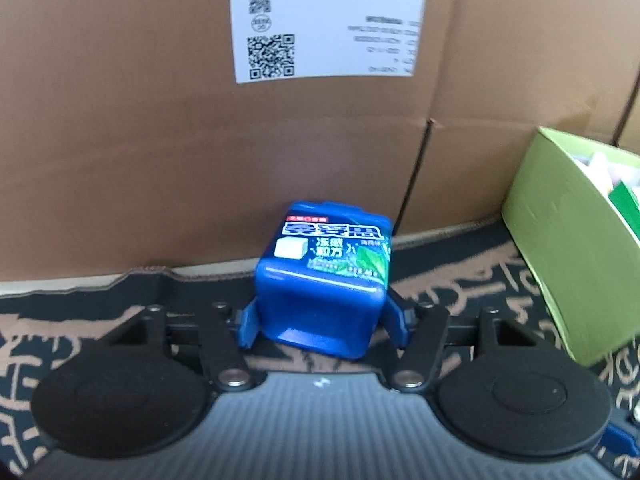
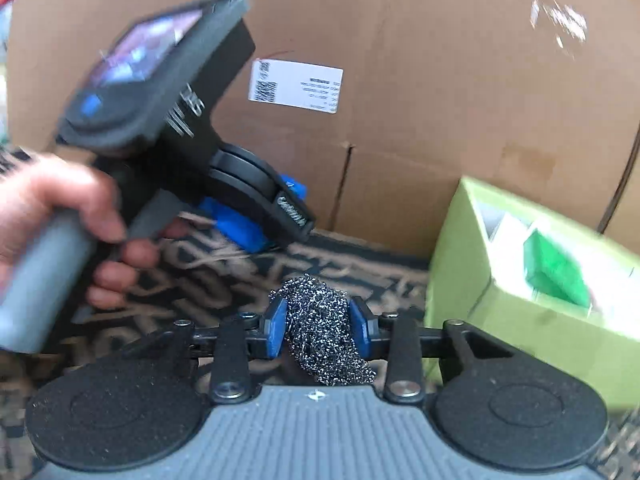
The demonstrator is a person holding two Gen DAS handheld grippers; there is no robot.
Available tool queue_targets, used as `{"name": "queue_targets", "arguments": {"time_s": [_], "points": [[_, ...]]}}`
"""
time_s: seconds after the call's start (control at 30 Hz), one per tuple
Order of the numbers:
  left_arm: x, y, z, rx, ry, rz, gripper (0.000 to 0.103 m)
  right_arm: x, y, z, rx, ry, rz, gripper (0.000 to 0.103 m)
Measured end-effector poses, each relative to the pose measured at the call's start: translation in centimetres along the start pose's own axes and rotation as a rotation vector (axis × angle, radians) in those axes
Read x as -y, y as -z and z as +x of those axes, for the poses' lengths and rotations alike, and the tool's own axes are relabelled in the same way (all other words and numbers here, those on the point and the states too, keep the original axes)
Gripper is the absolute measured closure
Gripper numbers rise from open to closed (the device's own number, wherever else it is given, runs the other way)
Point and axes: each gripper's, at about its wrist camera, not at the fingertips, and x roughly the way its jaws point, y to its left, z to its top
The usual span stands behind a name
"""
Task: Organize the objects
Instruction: 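Grasp the steel wool with the right tool while the left grasps the blue box, then carry the steel wool and blue box into the lime-green box and release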
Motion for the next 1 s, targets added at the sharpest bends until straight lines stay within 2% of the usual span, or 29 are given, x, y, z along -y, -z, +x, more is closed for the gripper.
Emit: {"name": "queue_targets", "arguments": {"time_s": [0.2, 0.33, 0.37, 0.4, 0.43, 0.5, 0.57, 0.63, 0.7, 0.77, 0.8, 0.87, 1.0], "points": [[0.4, 3.7, -4.4, -0.022, 0.04, 0.047, 0.043, 1.0, 2.4, -5.4, -0.067, -0.164, 0.183, 0.065], [-0.1, 7.1, -7.8, -0.046, 0.068, 0.064, 0.043, 0.8, 4.5, -8.5, -0.084, -0.155, 0.189, 0.063], [-0.6, 7.0, -7.8, -0.05, 0.068, 0.073, 0.043, 0.7, 5.0, -9.0, -0.083, -0.153, 0.19, 0.062], [-0.9, 7.5, -8.3, -0.044, 0.064, 0.08, 0.039, 0.6, 5.2, -9.1, -0.078, -0.155, 0.187, 0.059], [-0.6, 7.7, -8.6, -0.034, 0.054, 0.09, 0.029, 0.6, 5.4, -9.1, -0.073, -0.151, 0.183, 0.057], [-0.2, 7.5, -9.2, -0.006, 0.018, 0.107, 0.017, 0.3, 5.7, -9.0, -0.075, -0.138, 0.186, 0.052], [-0.2, 7.4, -9.8, 0.001, 0.001, 0.117, 0.017, 0.3, 5.9, -9.1, -0.071, -0.139, 0.195, 0.049], [0.0, 7.2, -9.3, -0.003, 0.003, 0.116, 0.017, 0.4, 6.3, -9.3, -0.066, -0.137, 0.199, 0.042], [0.0, 7.1, -9.0, -0.004, -0.012, 0.116, 0.017, 0.5, 6.7, -9.6, -0.069, -0.125, 0.2, 0.042], [-0.2, 7.1, -8.6, -0.012, -0.024, 0.114, 0.02, 0.5, 7.1, -9.5, -0.075, -0.124, 0.208, 0.042], [-0.2, 7.1, -8.2, -0.022, -0.018, 0.111, 0.026, 0.5, 7.2, -9.3, -0.074, -0.129, 0.21, 0.044], [-0.3, 7.2, -7.9, -0.044, 0.01, 0.104, 0.041, 0.4, 7.5, -8.8, -0.09, -0.141, 0.217, 0.06], [0.1, 7.6, -8.4, -0.045, 0.011, 0.136, 0.045, 0.4, 7.7, -9.0, -0.082, -0.155, 0.223, 0.068]]}}
